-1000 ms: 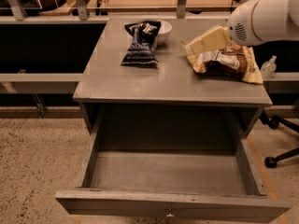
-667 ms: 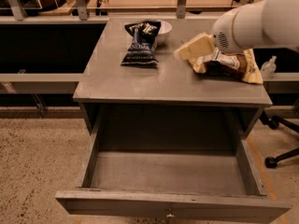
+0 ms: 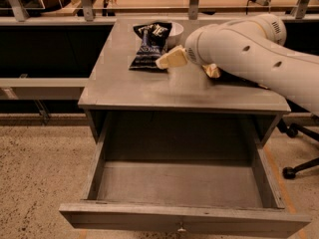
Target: Place blue chip bag into top drawer
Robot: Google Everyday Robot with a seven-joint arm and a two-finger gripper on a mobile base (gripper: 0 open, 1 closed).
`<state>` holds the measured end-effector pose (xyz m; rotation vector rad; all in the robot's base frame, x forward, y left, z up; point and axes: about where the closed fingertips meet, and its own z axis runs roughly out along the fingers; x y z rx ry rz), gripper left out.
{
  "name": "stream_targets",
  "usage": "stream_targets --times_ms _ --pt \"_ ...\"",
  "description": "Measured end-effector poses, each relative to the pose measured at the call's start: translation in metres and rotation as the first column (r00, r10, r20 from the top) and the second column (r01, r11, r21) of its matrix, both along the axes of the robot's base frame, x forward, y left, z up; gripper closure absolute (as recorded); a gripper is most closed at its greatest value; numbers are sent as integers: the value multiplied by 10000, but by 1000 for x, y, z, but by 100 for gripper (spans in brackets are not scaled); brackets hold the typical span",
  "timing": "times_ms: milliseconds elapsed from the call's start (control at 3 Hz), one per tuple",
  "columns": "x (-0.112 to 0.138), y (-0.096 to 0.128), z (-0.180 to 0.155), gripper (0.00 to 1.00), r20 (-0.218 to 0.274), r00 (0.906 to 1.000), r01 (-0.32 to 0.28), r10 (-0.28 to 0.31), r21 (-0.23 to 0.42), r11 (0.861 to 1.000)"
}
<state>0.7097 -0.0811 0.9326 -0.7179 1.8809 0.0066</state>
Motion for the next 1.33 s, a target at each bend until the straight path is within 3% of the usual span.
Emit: stream_targets --times_ms 333,667,1000,1333 --pt "50 47 -28 0 -759 9963 521 -391 1776 9827" --pt "84 64 -38 0 -1216 9884 1244 -907 3068 9436" --pt "107 77 -54 18 -1898 9716 2067 -1416 3881 8981" --pt "111 90 -66 42 -2439 9570 2507 -1572 4221 8712"
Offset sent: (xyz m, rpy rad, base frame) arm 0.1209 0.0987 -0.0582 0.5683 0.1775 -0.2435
